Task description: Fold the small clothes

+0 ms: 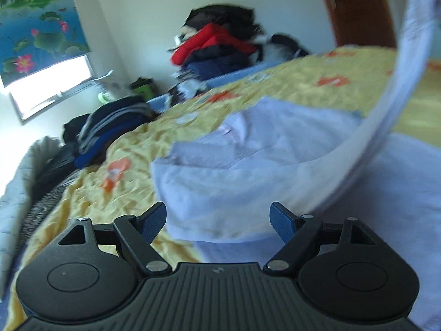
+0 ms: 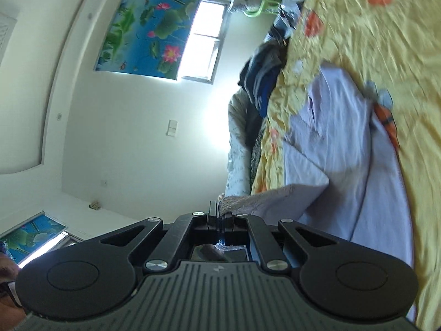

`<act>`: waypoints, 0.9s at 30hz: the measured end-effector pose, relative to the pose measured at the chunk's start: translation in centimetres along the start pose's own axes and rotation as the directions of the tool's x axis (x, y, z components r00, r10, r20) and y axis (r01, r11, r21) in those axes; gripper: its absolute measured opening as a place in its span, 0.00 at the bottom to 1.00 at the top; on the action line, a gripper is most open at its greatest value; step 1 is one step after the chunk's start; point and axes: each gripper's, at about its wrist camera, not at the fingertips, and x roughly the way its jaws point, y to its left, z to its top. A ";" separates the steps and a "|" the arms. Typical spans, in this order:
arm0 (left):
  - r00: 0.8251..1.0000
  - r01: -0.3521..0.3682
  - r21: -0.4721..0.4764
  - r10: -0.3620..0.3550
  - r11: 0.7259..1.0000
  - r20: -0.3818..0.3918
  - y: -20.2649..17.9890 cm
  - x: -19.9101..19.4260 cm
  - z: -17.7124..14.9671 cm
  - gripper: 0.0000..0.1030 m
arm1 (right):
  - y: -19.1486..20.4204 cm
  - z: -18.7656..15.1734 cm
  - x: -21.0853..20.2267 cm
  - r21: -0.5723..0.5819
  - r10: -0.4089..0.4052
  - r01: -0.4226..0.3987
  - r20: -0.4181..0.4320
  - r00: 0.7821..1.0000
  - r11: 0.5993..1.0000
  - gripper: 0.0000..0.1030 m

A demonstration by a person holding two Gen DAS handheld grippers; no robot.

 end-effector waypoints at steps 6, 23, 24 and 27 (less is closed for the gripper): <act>0.995 -0.082 0.119 0.088 0.990 -0.047 -1.4 2.0 -0.3 0.80 | 1.2 1.0 0.7 -0.006 0.087 -0.087 0.001 0.996 0.996 0.06; 0.999 -0.010 0.187 0.017 0.982 -0.041 -2.4 4.1 1.4 0.80 | 2.7 0.1 0.7 -0.004 0.163 -0.163 -0.007 0.987 0.987 0.06; 0.999 0.010 0.175 -0.004 0.984 -0.036 -2.3 4.0 1.6 0.80 | 3.2 0.3 0.7 -0.016 0.169 -0.169 -0.005 0.986 0.985 0.06; 0.998 0.069 0.157 -0.070 0.985 -0.003 -2.3 2.8 1.7 0.81 | 4.8 1.1 0.9 -0.057 0.199 -0.199 -0.005 0.980 0.978 0.06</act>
